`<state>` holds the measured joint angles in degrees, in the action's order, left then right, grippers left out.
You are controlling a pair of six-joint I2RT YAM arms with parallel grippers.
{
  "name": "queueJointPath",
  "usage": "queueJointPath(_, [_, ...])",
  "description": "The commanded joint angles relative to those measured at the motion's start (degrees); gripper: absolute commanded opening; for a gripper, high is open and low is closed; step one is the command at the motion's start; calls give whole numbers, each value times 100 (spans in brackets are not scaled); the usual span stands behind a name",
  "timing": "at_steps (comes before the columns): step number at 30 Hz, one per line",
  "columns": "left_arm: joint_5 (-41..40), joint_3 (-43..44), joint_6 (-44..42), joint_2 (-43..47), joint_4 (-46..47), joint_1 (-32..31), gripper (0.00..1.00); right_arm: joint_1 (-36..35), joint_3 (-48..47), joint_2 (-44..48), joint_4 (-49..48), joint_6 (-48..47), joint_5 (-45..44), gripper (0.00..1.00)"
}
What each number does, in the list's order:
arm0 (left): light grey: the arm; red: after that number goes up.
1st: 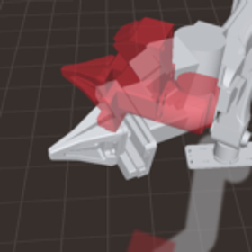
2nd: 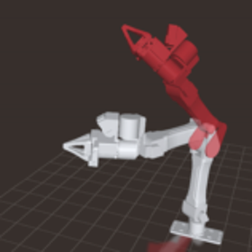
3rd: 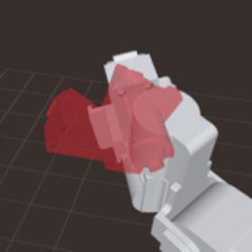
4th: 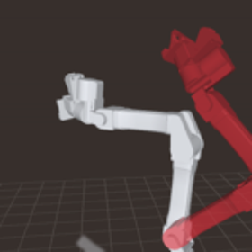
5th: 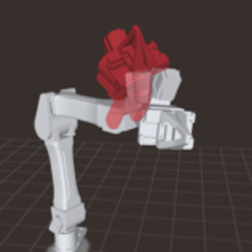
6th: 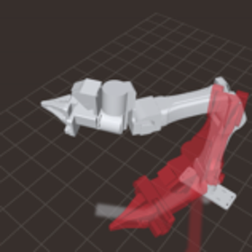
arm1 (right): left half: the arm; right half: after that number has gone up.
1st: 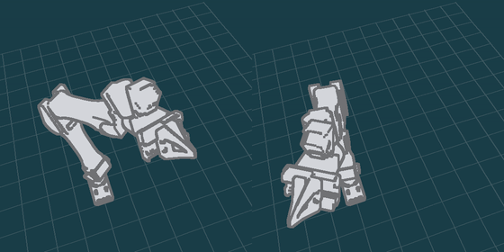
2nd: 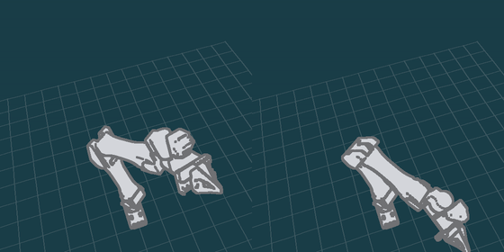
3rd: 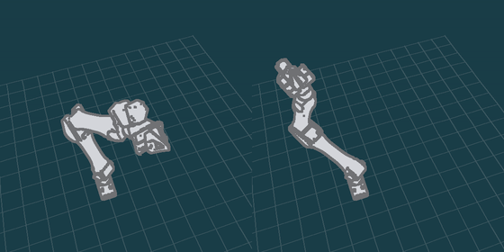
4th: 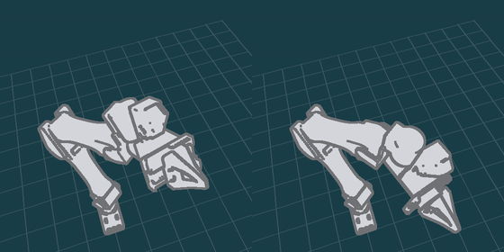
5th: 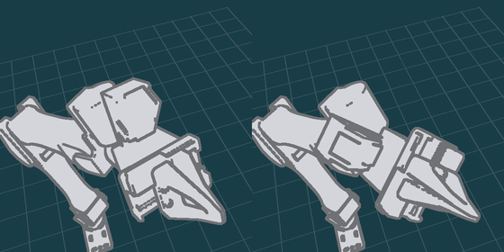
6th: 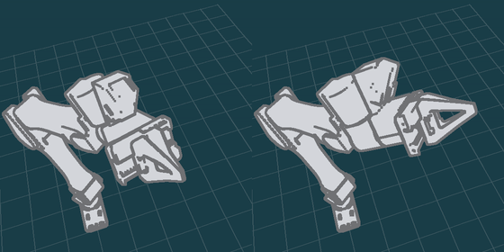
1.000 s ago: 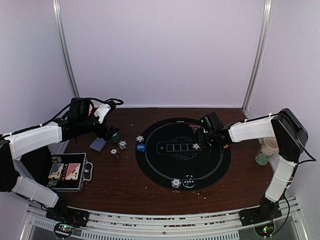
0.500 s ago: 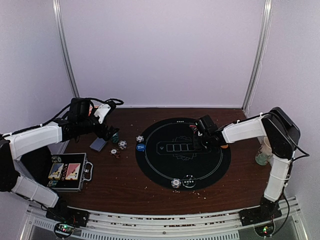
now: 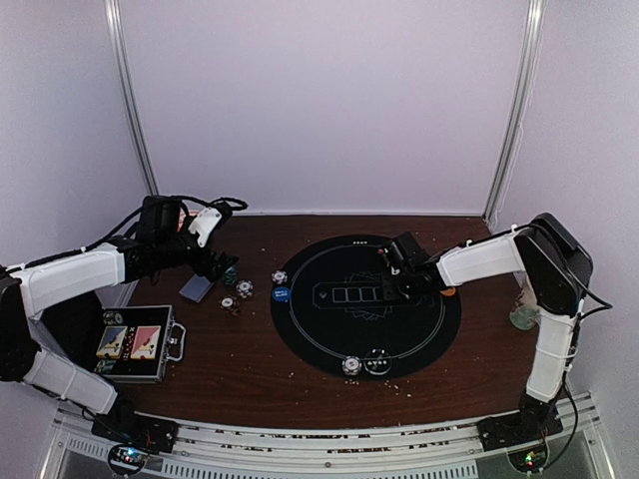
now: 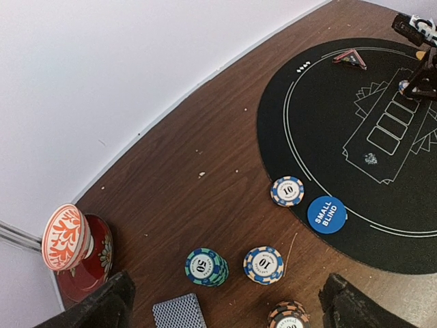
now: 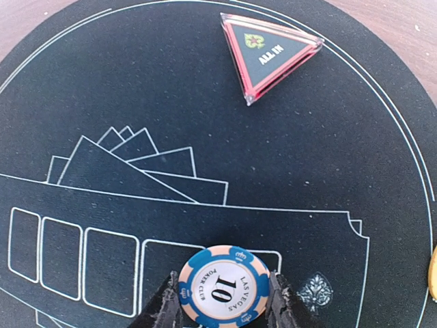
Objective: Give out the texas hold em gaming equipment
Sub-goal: Place the poker chips pile in the community card area, then pick up the pile of poker chips from the community card area.
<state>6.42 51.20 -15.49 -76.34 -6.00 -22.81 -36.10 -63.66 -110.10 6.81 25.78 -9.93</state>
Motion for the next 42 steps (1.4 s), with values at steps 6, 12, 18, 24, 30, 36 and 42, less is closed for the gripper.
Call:
queueJointPath(6, [69,-49,49,-57,303,57,98,-114,-190,-148,239,-70,-342,39])
queueJointPath(12, [71,-52,54,-74,310,57,98,-143,-304,-314,361,-99,-367,47])
queueJointPath(18, [62,-50,54,-66,319,60,98,-143,-332,-341,464,-58,-539,51])
queueJointPath(24, [47,-58,59,-48,327,59,98,-143,-274,-202,459,-5,-722,53])
queueJointPath(30, [51,-58,56,-48,328,64,98,-143,-129,58,336,25,-808,55])
queueJointPath(36, [42,-66,59,-40,332,57,98,-139,-149,-52,328,27,-767,59])
queueJointPath(42, [43,-68,59,-15,328,62,98,-110,-232,-319,317,49,-435,60])
